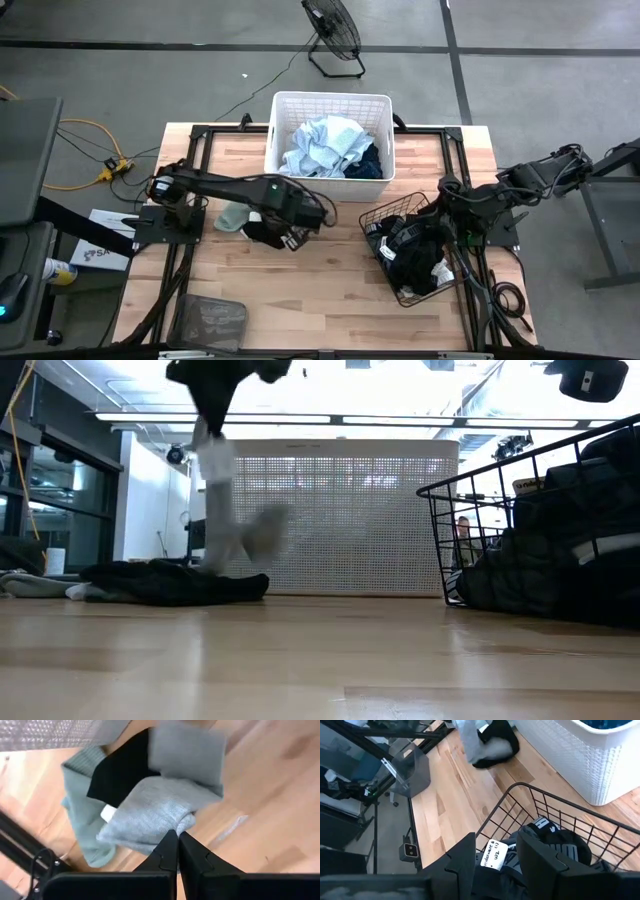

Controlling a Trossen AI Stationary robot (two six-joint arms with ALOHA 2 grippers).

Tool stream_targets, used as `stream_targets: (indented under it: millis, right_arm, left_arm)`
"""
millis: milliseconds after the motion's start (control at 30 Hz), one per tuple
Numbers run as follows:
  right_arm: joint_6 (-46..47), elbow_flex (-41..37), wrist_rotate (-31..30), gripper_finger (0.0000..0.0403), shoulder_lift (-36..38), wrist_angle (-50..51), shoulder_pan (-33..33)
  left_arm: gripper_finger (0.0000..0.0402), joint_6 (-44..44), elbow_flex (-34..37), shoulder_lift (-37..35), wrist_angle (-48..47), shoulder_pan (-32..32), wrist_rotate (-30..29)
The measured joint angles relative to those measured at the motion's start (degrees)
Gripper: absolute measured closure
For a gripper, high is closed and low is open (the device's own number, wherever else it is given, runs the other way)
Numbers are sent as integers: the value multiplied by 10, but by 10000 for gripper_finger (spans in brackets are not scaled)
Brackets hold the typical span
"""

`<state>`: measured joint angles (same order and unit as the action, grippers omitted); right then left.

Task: Pick & Place Cloths
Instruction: Put the light gray sock into the black bin

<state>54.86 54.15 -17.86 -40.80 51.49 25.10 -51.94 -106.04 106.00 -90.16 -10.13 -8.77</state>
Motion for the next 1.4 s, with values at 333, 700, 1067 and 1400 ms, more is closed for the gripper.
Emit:
stream_targets:
  millis: [333,700,1067,1400]
  right_arm:
    - [-42,0,0,269,0,-6,0]
    - [-113,0,0,269,0,-7,0]
    - [-152,0,0,269,0,-7,0]
    - [-172,0,-2,269,0,-7,0]
  left_arm:
    - [401,62,-99,-33,2,0,103]
    - [401,204,-151,-50,1,-27,310]
    - [401,157,-209,-59,1,-115,432]
    - [401,-18,-245,-59,1,-218,444]
